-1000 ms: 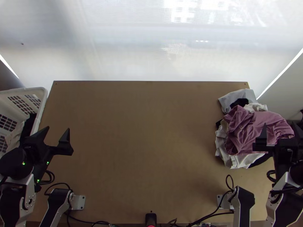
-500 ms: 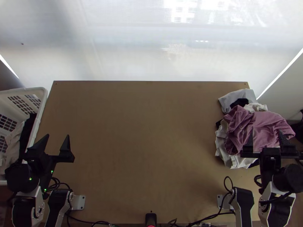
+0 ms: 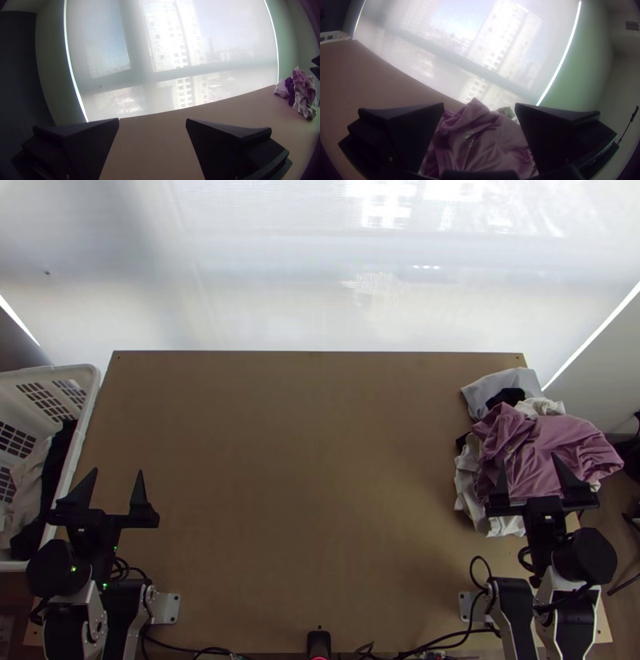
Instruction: Fold the t-shirt
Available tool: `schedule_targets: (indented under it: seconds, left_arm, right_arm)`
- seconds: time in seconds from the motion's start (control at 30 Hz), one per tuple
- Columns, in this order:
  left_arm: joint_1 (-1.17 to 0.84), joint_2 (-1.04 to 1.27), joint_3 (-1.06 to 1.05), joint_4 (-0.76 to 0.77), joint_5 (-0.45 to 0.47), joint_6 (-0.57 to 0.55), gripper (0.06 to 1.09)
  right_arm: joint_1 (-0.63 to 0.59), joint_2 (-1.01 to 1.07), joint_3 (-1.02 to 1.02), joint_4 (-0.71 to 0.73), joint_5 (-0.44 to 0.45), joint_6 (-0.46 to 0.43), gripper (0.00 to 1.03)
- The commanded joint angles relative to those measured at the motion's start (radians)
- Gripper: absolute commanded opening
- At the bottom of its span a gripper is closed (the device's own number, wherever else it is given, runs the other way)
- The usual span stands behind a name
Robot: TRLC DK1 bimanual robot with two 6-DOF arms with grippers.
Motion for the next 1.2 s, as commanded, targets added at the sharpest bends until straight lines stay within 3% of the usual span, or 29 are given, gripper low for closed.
schedule_targets:
  seconds: [0.0, 0.17, 0.2, 0.63, 0.83, 1.17]
  left_arm:
    - [0.006, -0.027, -0.161, 0.16, 0.004, 0.122, 1.03]
    - [-0.054, -0.027, -0.244, 0.242, 0.016, 0.068, 1.03]
    - [-0.068, -0.027, -0.252, 0.24, 0.016, 0.065, 1.03]
    - [-0.137, -0.027, -0.328, 0.269, 0.015, 0.073, 1.03]
    - [-0.163, -0.025, -0.331, 0.203, 0.02, 0.079, 1.03]
    - [-0.128, -0.025, -0.331, 0.179, 0.023, 0.136, 1.03]
  right_arm:
    - [0.162, -0.031, -0.151, 0.141, 0.085, 0.003, 0.99]
    - [0.412, -0.048, -0.26, 0.228, 0.295, -0.01, 0.99]
    - [0.415, -0.058, -0.275, 0.236, 0.304, -0.011, 0.99]
    - [0.446, -0.1, -0.306, 0.052, 0.261, -0.01, 0.99]
    - [0.406, -0.118, -0.307, 0.044, 0.201, 0.007, 0.99]
    - [0.415, -0.158, -0.306, 0.044, 0.191, 0.01, 0.99]
